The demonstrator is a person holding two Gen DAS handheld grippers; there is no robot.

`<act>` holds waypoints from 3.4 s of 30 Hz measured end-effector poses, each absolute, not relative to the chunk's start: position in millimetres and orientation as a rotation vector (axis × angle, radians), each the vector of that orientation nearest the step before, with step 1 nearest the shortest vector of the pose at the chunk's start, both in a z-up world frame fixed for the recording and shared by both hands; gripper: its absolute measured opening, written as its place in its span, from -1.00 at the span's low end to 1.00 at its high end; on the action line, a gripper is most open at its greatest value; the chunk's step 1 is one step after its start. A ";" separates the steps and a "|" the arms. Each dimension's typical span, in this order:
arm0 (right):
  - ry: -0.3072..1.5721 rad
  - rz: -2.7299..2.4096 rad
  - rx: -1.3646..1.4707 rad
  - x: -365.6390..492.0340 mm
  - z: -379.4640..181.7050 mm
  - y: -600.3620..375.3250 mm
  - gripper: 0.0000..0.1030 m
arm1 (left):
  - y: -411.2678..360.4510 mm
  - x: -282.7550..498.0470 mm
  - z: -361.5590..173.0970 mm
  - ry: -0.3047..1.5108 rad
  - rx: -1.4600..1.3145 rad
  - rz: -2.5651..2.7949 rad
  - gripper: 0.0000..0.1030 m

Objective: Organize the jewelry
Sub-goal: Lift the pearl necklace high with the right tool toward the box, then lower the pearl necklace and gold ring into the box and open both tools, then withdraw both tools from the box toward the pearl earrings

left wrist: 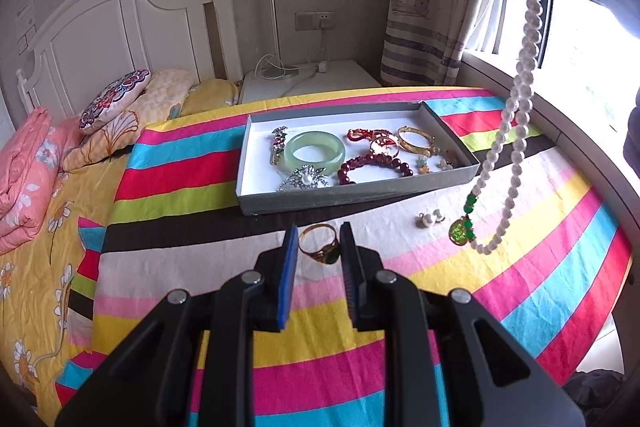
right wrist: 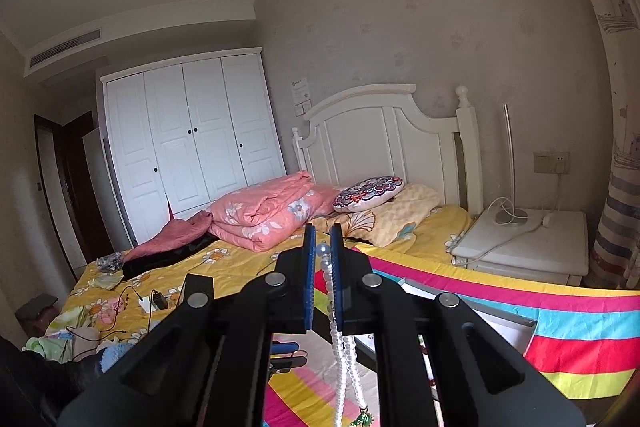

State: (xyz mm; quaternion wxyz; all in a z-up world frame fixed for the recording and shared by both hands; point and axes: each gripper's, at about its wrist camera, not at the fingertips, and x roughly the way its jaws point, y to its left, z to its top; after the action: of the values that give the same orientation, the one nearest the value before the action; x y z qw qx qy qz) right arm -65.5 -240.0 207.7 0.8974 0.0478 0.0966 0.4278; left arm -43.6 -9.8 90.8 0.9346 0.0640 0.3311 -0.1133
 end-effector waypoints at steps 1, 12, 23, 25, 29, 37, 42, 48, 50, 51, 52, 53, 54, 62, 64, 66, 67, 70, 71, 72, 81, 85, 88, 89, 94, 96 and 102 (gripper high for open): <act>0.197 0.883 0.093 -65.3 208.8 -239.4 -0.84 | -11.5 -42.2 92.5 0.676 0.134 -0.233 -0.60; 0.213 0.820 0.045 -35.9 225.1 -223.8 -0.84 | -35.0 -11.5 107.2 0.685 0.166 -0.273 -0.60; 0.233 0.747 0.062 22.4 232.6 -217.1 -0.84 | -36.1 46.3 110.1 0.738 0.106 -0.274 -0.60; 0.245 0.734 0.058 35.9 231.1 -212.4 -0.84 | -34.8 59.2 106.4 0.753 0.087 -0.267 -0.60; 0.260 0.719 0.063 62.0 230.1 -201.4 -0.84 | -34.3 80.8 97.5 0.776 0.063 -0.254 -0.60; 0.218 0.691 0.030 91.3 222.4 -185.9 -0.84 | -33.1 94.2 83.5 0.785 0.050 -0.238 -0.60; 0.334 0.627 -0.005 114.9 155.4 -201.1 -0.84 | -29.1 93.3 73.4 0.800 0.044 -0.249 -0.60; 0.476 0.527 -0.015 138.5 85.6 -235.1 -0.84 | -44.4 100.7 68.7 0.809 0.064 -0.281 -0.60; 0.537 0.517 -0.035 145.8 68.6 -240.3 -0.84 | -51.2 105.6 65.0 0.819 0.067 -0.292 -0.60; 0.561 0.506 -0.058 147.9 60.8 -241.1 -0.84 | -54.6 108.5 62.3 0.828 0.065 -0.299 -0.60; 0.583 0.498 -0.078 148.8 52.9 -242.6 -0.84 | -57.4 111.3 59.2 0.837 0.062 -0.305 -0.60; 0.604 0.493 -0.091 150.3 46.4 -243.2 -0.84 | -60.2 114.3 55.7 0.847 0.058 -0.311 -0.60; 0.622 0.489 -0.097 151.8 40.8 -244.0 -0.84 | -62.4 116.9 52.7 0.855 0.055 -0.315 -0.60; 0.705 0.521 -0.053 150.8 15.5 -258.3 -0.69 | -77.7 129.8 41.3 0.891 0.080 -0.332 -0.60; 0.738 0.516 -0.022 149.5 9.6 -264.1 -0.01 | -80.0 132.5 39.9 0.899 0.080 -0.343 -0.60; 0.727 0.567 0.029 143.0 10.8 -268.3 0.60 | -81.2 134.9 38.7 0.910 0.066 -0.365 -0.59; 0.711 0.580 0.043 137.9 13.8 -271.4 0.61 | -81.5 135.0 37.9 0.912 0.055 -0.374 -0.53; 0.685 0.568 0.039 127.2 21.9 -275.8 0.61 | -78.8 136.2 36.0 0.909 0.035 -0.368 -0.40; 0.677 0.570 0.042 124.4 25.2 -277.5 0.61 | -77.6 137.1 35.4 0.911 0.023 -0.372 -0.39; 0.669 0.571 0.049 121.3 29.0 -279.3 0.61 | -76.9 136.8 35.0 0.912 0.004 -0.381 -0.38; 0.590 0.562 0.077 81.5 53.1 -297.5 0.63 | -50.8 125.4 76.2 0.768 -0.155 -0.322 0.62; 0.571 0.578 0.025 48.7 53.0 -293.5 0.68 | -44.1 90.7 100.3 0.634 -0.084 -0.187 0.96; 0.584 0.595 -0.034 23.1 43.6 -283.8 0.68 | -30.0 64.0 101.2 0.607 -0.111 -0.143 0.96; 0.591 0.598 -0.059 15.7 39.0 -278.9 0.68 | -24.0 56.7 98.6 0.615 -0.126 -0.134 0.96; 0.682 0.580 -0.206 -8.9 9.2 -255.1 0.67 | -0.8 18.4 70.7 0.668 -0.146 -0.063 0.96; 0.687 0.565 -0.250 -15.2 6.2 -247.4 0.67 | 3.8 5.0 54.1 0.704 -0.152 -0.073 0.96; 0.807 0.567 -0.289 -4.2 -11.6 -222.1 0.22 | -11.3 -14.9 12.8 0.798 -0.109 -0.127 0.96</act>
State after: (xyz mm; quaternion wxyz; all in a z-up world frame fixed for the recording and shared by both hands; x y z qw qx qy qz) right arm -4.2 -222.1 -11.6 0.8710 -0.1380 0.3859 0.2711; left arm -14.9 -11.3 12.8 0.9180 -0.0531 0.3881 -0.0617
